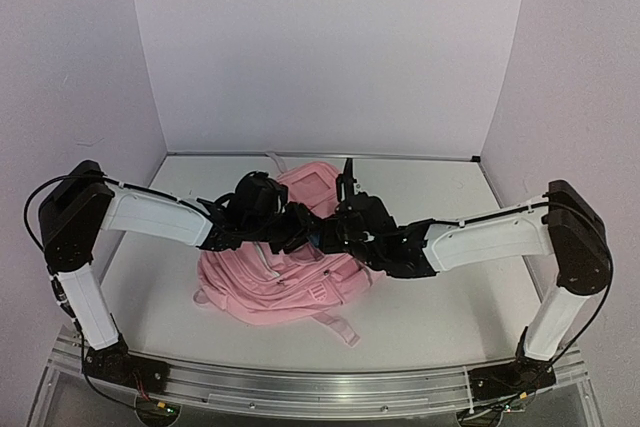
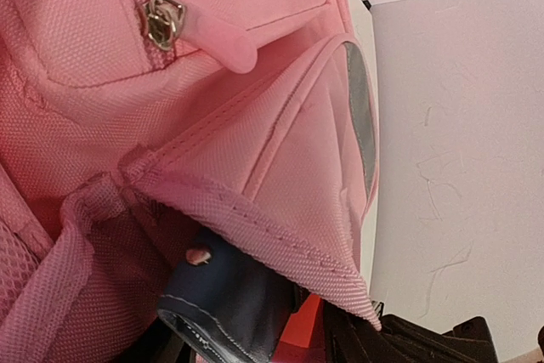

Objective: Pack the student bag
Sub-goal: Place the stationery in the student bag.

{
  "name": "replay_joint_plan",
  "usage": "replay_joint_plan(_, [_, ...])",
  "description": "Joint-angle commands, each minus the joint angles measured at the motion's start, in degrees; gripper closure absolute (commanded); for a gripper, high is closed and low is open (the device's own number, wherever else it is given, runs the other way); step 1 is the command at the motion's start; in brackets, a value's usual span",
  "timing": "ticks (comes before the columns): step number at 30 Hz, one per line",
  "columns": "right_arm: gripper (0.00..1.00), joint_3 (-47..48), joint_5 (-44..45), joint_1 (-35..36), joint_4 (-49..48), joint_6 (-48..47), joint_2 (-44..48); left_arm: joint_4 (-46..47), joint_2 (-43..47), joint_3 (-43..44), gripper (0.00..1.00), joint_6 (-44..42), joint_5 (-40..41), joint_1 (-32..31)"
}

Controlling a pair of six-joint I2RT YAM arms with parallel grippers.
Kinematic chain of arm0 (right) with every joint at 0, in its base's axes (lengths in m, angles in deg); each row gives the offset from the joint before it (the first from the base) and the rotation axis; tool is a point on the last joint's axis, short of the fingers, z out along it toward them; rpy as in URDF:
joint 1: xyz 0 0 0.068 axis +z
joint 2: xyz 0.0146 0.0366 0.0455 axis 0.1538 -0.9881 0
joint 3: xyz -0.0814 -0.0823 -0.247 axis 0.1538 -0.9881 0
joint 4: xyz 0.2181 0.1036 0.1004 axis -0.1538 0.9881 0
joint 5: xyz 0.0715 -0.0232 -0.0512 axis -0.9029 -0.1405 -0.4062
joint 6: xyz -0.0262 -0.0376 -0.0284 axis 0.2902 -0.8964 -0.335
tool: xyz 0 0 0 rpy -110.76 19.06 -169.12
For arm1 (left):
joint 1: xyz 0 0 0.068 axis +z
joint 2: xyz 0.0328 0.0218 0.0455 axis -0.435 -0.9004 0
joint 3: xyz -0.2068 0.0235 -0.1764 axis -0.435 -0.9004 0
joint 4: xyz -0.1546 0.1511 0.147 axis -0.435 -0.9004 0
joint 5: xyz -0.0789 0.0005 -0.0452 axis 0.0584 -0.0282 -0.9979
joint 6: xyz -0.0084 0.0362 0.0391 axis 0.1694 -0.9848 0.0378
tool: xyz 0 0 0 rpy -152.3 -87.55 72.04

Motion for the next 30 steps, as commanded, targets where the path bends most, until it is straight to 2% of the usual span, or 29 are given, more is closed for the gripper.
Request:
replay_joint_plan(1, [1.00,1.07,-2.07,1.43,-3.25,-0.31,2.36,-6.25,3.07,0.43,0.45,-3.25,3.69,-0.57])
replay_joint_plan(8, [1.00,1.35,-2.06,1.43,-3.06,-0.55,2.23,-8.07,5.15,-1.59,0.42,-2.49,4.13,-1.34])
replay_joint_plan(15, [1.00,1.64,-2.13,1.39,-2.78,-0.71,1.90,-15.03,8.46,-0.92,0.40,-4.73,7.27,-2.16])
replay_joint_plan(21, [1.00,1.94,-2.29,1.42,-2.62,-0.73,1.61,-15.69,12.46,-3.89,0.45,-4.30,9.45,-2.15])
replay_joint_plan(30, [1.00,2.68,-3.02,1.41,-2.43,-0.70,0.83,-14.83,9.14,-2.06,0.62,-5.05,6.12,-2.14])
